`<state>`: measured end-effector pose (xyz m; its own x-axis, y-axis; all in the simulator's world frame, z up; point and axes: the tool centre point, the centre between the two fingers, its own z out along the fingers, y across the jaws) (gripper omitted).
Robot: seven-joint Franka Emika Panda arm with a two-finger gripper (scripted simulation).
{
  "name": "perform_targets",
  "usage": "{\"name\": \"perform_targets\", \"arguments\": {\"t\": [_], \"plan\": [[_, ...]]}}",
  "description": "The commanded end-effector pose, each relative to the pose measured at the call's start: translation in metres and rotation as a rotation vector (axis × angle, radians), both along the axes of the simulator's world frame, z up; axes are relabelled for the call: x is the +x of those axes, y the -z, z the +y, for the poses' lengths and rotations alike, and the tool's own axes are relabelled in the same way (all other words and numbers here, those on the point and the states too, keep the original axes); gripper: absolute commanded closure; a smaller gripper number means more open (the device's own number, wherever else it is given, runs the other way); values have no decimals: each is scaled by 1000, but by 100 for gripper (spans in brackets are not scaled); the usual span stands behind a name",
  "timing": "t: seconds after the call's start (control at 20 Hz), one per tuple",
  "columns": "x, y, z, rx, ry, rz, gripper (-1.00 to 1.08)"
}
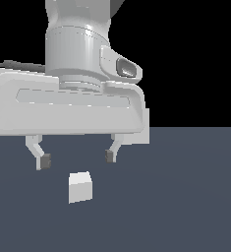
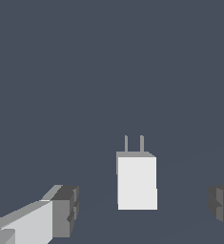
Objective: Plug the charger into the wall socket.
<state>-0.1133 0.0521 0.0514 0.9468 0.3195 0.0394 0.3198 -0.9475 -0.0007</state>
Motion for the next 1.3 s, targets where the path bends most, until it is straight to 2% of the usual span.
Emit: {"name": "perform_targets", "arguments": {"t": [0.0, 0.55, 0.6, 1.25], "plan": [[-1, 10, 0, 0, -1, 1, -92], [-1, 40, 0, -1, -2, 0, -92], [-1, 40, 0, -1, -2, 0, 108], [1, 38, -3, -1, -2, 0, 108]]}}
